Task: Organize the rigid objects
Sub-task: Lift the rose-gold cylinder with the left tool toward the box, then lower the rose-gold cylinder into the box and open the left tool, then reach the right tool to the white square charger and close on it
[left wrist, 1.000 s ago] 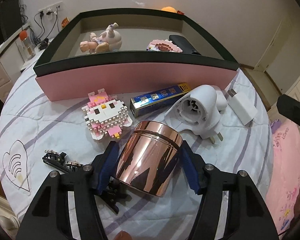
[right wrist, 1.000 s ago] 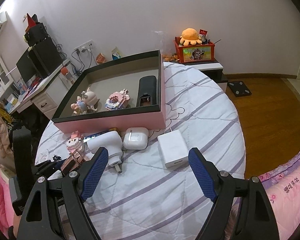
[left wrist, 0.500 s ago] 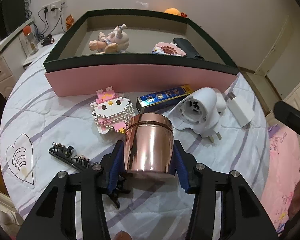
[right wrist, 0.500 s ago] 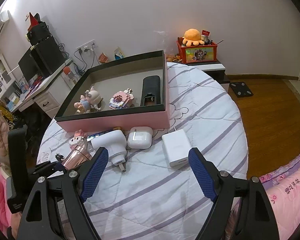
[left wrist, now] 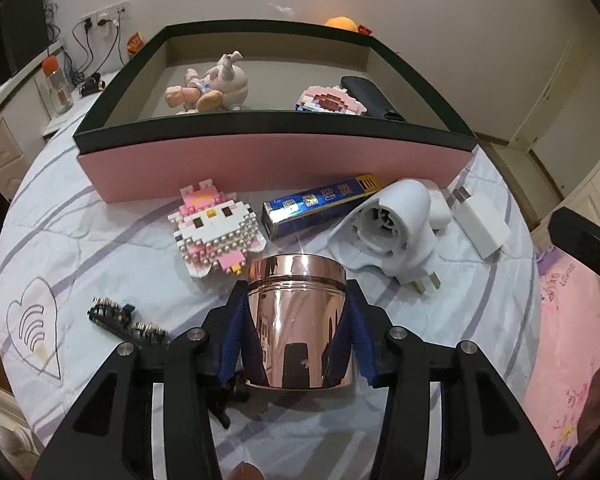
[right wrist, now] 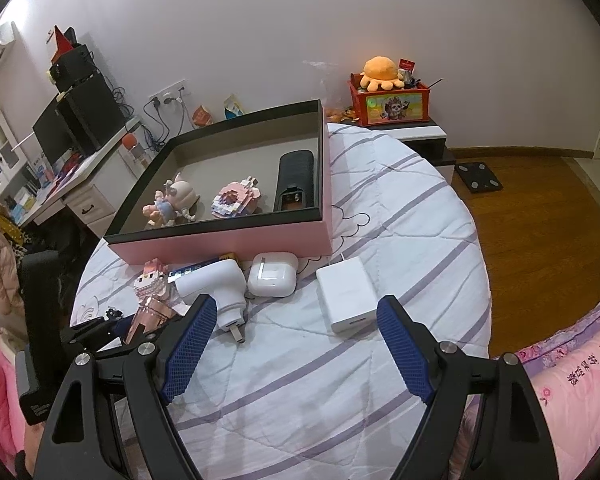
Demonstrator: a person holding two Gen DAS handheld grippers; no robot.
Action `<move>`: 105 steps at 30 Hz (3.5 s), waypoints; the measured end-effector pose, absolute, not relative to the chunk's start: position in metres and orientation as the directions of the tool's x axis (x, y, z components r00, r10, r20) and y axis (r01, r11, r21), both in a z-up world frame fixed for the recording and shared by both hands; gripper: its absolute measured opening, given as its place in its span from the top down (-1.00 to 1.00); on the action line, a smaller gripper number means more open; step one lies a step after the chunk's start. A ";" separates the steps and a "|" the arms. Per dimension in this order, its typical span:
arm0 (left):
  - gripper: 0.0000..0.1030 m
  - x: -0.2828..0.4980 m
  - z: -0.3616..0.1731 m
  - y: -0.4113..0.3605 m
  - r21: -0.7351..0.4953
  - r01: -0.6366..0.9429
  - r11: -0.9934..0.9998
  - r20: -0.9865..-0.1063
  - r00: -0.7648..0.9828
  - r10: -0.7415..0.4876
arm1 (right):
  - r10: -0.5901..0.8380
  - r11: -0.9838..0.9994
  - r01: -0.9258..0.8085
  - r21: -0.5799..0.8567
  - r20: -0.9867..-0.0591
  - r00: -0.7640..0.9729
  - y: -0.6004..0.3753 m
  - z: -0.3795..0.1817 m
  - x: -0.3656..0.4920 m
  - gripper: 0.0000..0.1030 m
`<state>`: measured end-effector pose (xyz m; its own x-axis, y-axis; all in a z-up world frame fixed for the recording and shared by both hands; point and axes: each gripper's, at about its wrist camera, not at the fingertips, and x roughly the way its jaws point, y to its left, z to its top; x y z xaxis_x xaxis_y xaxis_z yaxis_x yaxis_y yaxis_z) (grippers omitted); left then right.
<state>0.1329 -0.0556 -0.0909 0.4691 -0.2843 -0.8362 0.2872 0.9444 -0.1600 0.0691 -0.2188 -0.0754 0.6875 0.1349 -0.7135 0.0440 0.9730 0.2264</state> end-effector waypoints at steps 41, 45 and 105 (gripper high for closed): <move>-0.31 0.286 -0.059 -0.090 -0.107 0.227 0.968 -0.808 0.548 -0.218 | 0.136 0.974 0.033 0.223 -0.700 0.701 -0.241 -0.072 0.195 -0.63; -1.00 0.278 -0.051 -0.092 -0.072 0.219 0.973 -0.792 0.581 -0.189 | 0.138 0.974 0.034 0.225 -0.703 0.698 -0.242 -0.074 0.189 -0.63; -1.00 0.141 -0.053 -0.015 -0.055 0.110 0.992 -0.798 0.593 -0.110 | 0.000 0.996 0.072 0.049 -0.824 0.567 -0.232 -0.141 0.129 -0.49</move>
